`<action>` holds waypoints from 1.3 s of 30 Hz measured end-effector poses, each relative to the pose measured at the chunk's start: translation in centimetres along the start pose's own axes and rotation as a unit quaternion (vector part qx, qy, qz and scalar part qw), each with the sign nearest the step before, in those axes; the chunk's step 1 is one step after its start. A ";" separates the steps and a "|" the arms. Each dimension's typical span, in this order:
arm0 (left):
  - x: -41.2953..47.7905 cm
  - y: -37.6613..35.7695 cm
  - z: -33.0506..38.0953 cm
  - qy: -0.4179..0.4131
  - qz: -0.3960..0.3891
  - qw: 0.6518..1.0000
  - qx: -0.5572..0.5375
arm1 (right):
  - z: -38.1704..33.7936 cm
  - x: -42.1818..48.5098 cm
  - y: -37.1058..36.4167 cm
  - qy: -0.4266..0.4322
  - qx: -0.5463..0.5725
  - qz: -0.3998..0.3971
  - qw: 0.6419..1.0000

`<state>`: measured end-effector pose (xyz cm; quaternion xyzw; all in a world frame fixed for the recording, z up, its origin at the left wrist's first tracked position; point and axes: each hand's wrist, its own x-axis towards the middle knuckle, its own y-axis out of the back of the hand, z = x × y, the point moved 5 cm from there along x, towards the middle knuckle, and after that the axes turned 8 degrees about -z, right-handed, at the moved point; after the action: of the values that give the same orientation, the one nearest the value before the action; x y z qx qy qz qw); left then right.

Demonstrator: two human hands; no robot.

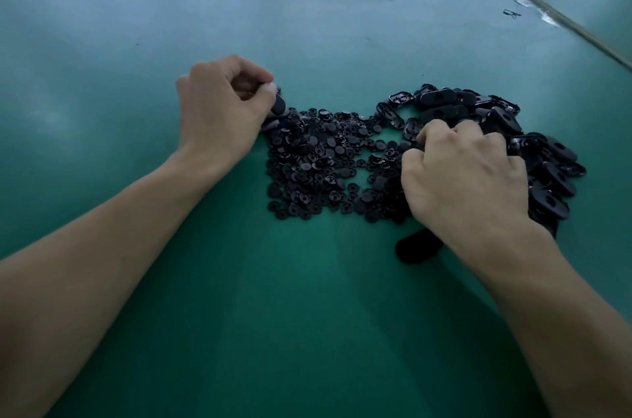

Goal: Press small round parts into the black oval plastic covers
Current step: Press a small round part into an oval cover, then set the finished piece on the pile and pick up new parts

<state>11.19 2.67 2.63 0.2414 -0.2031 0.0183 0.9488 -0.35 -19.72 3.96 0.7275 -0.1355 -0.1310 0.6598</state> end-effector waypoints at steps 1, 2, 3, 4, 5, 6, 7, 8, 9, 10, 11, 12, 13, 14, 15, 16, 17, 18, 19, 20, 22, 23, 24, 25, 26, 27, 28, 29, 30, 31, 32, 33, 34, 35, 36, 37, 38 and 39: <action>0.0 0.0 0.0 0.000 -0.001 1.000 0.015 | -0.1 0.0 0.1 0.002 0.001 0.001 1.000; 0.0 0.0 0.0 0.000 0.002 0.999 0.042 | -0.1 -0.1 0.1 0.005 -0.001 0.003 1.000; 0.0 0.1 0.0 0.006 0.004 0.998 0.065 | -0.2 -0.1 0.2 0.008 -0.004 0.003 1.000; 0.0 0.2 -0.1 0.019 0.004 0.997 0.076 | -0.2 -0.2 0.2 0.013 -0.008 0.001 1.000; 0.0 0.2 -0.2 0.034 0.000 0.996 0.081 | -0.2 -0.2 0.2 0.018 -0.010 -0.002 1.000; 0.1 0.2 -0.4 0.044 -0.005 0.995 0.091 | -0.1 -0.2 0.3 0.024 -0.010 -0.003 1.000; 0.1 0.3 -0.4 0.051 -0.008 0.993 0.108 | -0.1 -0.2 0.3 0.030 -0.009 -0.001 1.000; 0.1 0.3 -0.5 0.054 -0.008 0.990 0.127 | 0.0 -0.1 0.3 0.038 -0.005 0.004 0.999; 0.2 0.3 -0.6 0.055 -0.006 0.988 0.141 | 0.0 -0.1 0.4 0.047 0.005 0.010 0.999; 0.2 0.3 -0.5 0.053 -0.002 0.988 0.148 | 0.0 0.0 0.4 0.053 0.020 0.017 0.998; 0.2 0.3 -0.5 0.049 0.003 0.988 0.149 | 0.0 0.1 0.5 0.057 0.036 0.024 0.997; 0.2 0.4 -0.3 0.044 0.009 0.988 0.146 | 0.0 0.2 0.6 0.061 0.046 0.033 0.997; 0.2 0.4 -0.2 0.038 0.016 0.989 0.141 | -0.1 0.2 0.7 0.066 0.047 0.041 0.996; 0.1 0.4 -0.1 0.031 0.022 0.990 0.138 | -0.1 0.2 0.8 0.069 0.040 0.051 0.996; 0.0 0.3 0.1 0.020 0.027 0.990 0.137 | -0.1 0.2 0.9 0.071 0.033 0.063 0.995; -0.1 0.2 0.4 0.009 0.028 0.990 0.136 | -0.1 0.2 1.0 0.073 0.033 0.074 0.994; -0.2 0.1 0.7 -0.004 0.026 0.991 0.130 | 0.0 0.2 1.2 0.074 0.043 0.083 0.993; -0.4 -0.1 1.0 -0.013 0.020 0.993 0.118 | 0.0 0.2 1.3 0.075 0.057 0.090 0.992; -0.5 -0.3 1.2 -0.021 0.015 0.994 0.105 | 0.1 0.2 1.3 0.075 0.068 0.093 0.991; -0.7 -0.5 1.5 -0.029 0.011 0.995 0.095 | 0.0 0.2 1.2 0.077 0.070 0.091 0.990; -1.2 -1.0 2.2 -0.046 0.006 0.995 0.084 | -0.1 0.2 1.0 0.084 0.058 0.079 0.992; -1.5 -1.4 2.5 -0.055 0.001 0.995 0.080 | -0.2 0.2 0.9 0.084 0.052 0.069 0.993; -1.7 -1.7 2.8 -0.064 -0.004 0.995 0.075 | -0.3 0.3 0.8 0.080 0.051 0.056 0.994; -2.0 -2.1 3.1 -0.072 -0.011 0.995 0.073 | -0.4 0.3 0.7 0.079 0.050 0.044 0.995; -2.2 -2.4 3.2 -0.078 -0.017 0.994 0.072 | -0.5 0.2 0.7 0.081 0.049 0.035 0.995; -2.3 -2.5 3.2 -0.082 -0.022 0.994 0.073 | -0.5 0.2 0.7 0.088 0.049 0.030 0.994; -2.4 -2.7 3.2 -0.084 -0.026 0.993 0.075 | -0.6 0.1 0.6 0.097 0.052 0.028 0.993; -2.4 -2.7 3.1 -0.084 -0.028 0.993 0.076 | -0.6 0.1 0.6 0.107 0.059 0.028 0.992; -2.4 -2.7 2.9 -0.083 -0.029 0.993 0.076 | -0.6 0.1 0.6 0.115 0.068 0.031 0.991; -2.3 -2.6 2.8 -0.081 -0.029 0.993 0.075 | -0.5 0.1 0.6 0.123 0.078 0.039 0.989; -2.2 -2.6 2.8 -0.080 -0.029 0.994 0.073 | -0.5 0.2 0.6 0.130 0.089 0.051 0.986; -2.2 -2.6 2.7 -0.079 -0.029 0.994 0.071 | -0.4 0.2 0.7 0.136 0.102 0.066 0.983; -2.1 -2.6 2.7 -0.079 -0.031 0.994 0.068 | -0.4 0.3 0.9 0.141 0.120 0.080 0.980; -2.2 -2.6 2.7 -0.081 -0.032 0.994 0.064 | -0.3 0.4 1.0 0.145 0.141 0.090 0.975; -2.2 -2.7 2.8 -0.084 -0.033 0.994 0.060 | -0.3 0.5 1.1 0.147 0.162 0.096 0.971; -2.3 -2.7 2.9 -0.088 -0.035 0.994 0.054 | -0.3 0.5 1.1 0.147 0.179 0.098 0.968; -2.4 -2.8 2.9 -0.093 -0.037 0.994 0.050 | -0.3 0.6 1.1 0.148 0.189 0.100 0.966; -2.4 -2.8 3.0 -0.099 -0.039 0.993 0.048 | -0.3 0.7 1.1 0.150 0.196 0.102 0.964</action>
<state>8.20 -1.07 2.80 0.2951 -0.2851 -0.0329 0.9113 0.34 -19.82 5.03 0.8364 -0.1316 0.0767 0.5266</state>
